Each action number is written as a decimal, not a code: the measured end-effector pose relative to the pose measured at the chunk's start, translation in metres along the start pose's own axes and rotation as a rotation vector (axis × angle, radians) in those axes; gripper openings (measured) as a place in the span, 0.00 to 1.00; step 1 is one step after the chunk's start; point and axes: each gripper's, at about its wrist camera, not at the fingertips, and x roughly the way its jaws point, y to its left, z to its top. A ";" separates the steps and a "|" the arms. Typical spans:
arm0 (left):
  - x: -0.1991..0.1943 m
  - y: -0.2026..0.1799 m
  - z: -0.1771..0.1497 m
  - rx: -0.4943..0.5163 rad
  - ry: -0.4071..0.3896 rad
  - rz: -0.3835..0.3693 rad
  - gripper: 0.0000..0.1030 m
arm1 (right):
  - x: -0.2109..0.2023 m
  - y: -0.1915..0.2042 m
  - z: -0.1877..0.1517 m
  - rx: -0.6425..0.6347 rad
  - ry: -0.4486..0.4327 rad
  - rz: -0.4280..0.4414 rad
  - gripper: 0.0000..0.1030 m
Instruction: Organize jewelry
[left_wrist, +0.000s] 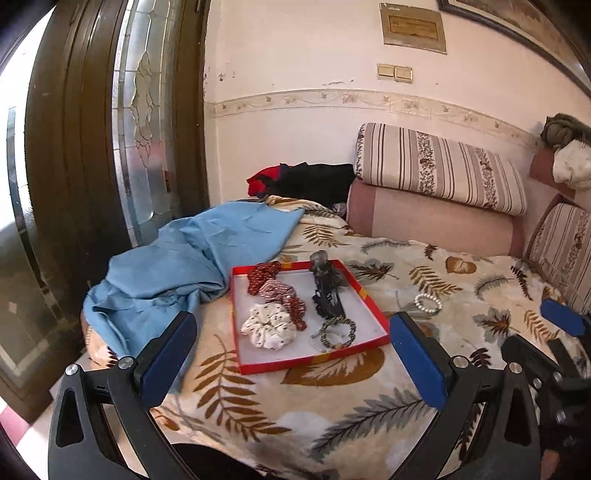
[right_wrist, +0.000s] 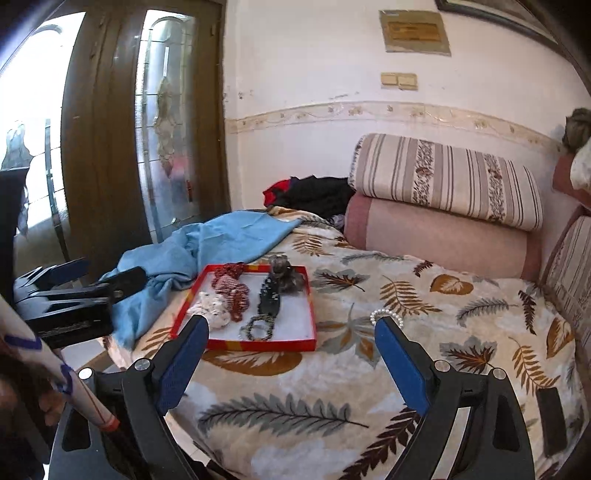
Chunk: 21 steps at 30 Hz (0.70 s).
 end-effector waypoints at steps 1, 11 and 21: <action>-0.002 0.000 -0.001 -0.002 0.005 0.000 1.00 | -0.004 0.005 -0.002 -0.008 -0.006 0.009 0.93; 0.009 -0.004 -0.002 -0.006 0.061 0.022 1.00 | -0.012 0.023 -0.011 -0.068 0.002 0.015 0.93; 0.043 -0.002 -0.003 -0.011 0.124 0.053 1.00 | 0.008 0.018 -0.015 -0.071 0.065 -0.024 0.94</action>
